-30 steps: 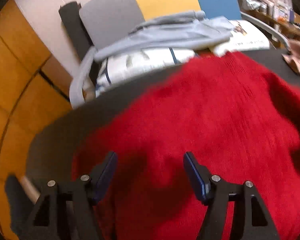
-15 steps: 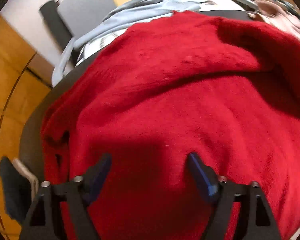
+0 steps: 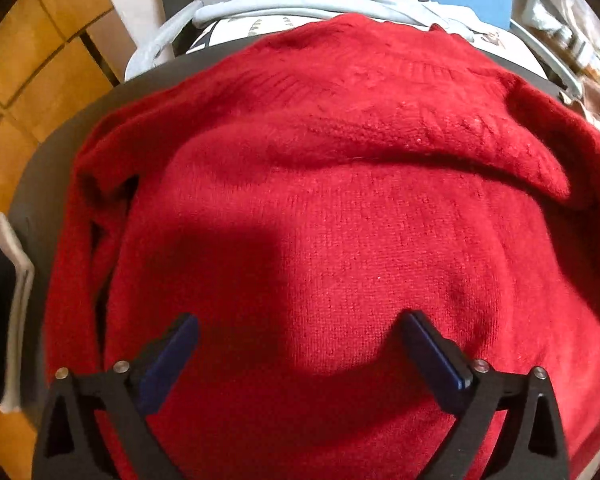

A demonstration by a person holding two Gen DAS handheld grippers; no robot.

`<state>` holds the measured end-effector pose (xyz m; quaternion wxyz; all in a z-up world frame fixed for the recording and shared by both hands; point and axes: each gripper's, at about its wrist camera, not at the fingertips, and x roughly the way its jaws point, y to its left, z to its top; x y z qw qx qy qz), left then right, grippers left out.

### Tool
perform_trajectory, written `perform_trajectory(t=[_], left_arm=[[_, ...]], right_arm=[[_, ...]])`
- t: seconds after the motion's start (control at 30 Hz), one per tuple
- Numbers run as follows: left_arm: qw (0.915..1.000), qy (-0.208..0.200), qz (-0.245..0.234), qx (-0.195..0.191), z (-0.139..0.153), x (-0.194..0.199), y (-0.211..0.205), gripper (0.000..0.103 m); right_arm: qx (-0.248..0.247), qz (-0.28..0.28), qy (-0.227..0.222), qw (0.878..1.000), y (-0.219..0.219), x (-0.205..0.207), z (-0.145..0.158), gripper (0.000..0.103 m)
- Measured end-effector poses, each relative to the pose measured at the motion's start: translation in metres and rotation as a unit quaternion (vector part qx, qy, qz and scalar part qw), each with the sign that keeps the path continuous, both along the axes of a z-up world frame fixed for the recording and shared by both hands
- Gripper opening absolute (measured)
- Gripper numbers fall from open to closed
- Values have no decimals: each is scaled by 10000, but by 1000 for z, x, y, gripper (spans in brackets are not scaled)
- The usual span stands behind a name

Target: Fold clothes

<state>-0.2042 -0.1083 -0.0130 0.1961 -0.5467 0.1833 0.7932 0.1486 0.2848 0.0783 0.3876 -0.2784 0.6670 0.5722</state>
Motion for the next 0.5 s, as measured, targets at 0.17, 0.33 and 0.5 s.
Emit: perform_trajectory(t=[0.17,0.33,0.5], left_arm=[[9999,-83,62,69,-2,-1,-4,103],[9999,-77,79,84,-2,3,-4,103],[9997,-42,193,148,-4,9,-7,103]], right_arm=[[769,788,1178,9869,8,-40,82,0],[2302,1568,1817,9431,27,-73,199,0],[1848,2279,1201,9484,41,-78,187,34]])
